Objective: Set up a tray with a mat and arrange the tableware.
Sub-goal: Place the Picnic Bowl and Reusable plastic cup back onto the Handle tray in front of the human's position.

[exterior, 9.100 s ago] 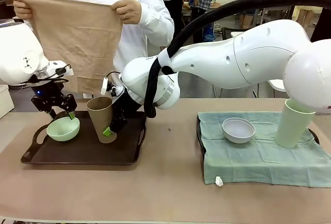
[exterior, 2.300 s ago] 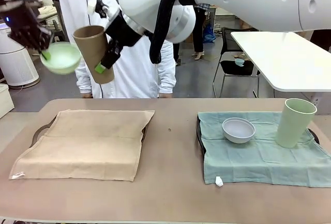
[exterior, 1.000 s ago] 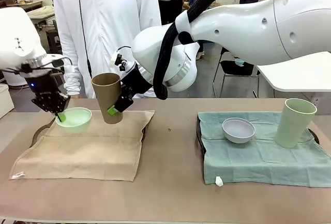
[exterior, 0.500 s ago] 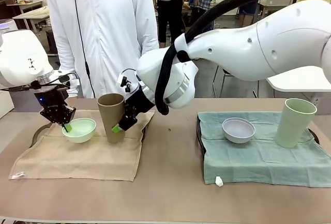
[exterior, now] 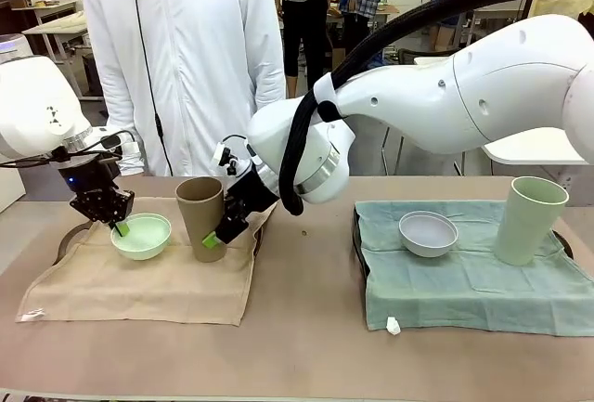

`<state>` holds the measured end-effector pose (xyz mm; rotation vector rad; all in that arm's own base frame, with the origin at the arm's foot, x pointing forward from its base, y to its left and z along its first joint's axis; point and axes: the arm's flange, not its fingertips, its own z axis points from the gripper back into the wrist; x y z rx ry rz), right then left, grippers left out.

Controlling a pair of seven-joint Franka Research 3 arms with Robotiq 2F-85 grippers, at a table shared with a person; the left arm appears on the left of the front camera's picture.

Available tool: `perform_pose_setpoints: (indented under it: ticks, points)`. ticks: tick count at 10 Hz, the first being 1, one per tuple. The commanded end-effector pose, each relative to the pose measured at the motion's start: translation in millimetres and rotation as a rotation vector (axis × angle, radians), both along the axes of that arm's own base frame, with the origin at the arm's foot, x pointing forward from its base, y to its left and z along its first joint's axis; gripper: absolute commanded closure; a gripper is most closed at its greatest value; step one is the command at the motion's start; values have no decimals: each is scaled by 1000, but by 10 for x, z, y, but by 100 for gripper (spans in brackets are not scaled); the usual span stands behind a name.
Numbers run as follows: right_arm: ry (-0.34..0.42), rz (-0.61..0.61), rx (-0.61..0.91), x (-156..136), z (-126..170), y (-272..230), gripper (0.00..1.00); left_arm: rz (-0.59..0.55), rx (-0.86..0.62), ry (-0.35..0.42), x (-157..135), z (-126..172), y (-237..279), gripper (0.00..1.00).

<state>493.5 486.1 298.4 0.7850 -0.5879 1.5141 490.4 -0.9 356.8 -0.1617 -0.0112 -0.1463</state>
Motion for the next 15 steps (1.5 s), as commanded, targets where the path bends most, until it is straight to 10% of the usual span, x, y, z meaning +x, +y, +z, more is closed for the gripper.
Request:
perform_pose_setpoints:
  ticks: [1,3,4,7,12,15]
  points:
    - [14,-16,-17,-41,-71,-61,0,-24,-32,-12,7,-35,30,0]
    - [14,-13,-72,-85,47,-65,0,-22,-24,6,-3,-24,38,0]
    - [8,-8,-111,-131,128,-75,0,-16,-12,13,-14,-12,52,54]
    - [-12,-1,-229,-339,411,-178,0,-4,79,39,-77,39,165,24]
    - [32,-163,-366,-531,917,-586,0,24,169,-26,-396,688,479,24]
    - [142,-481,-519,-814,1750,-743,0,46,229,-69,-808,1475,444,24]
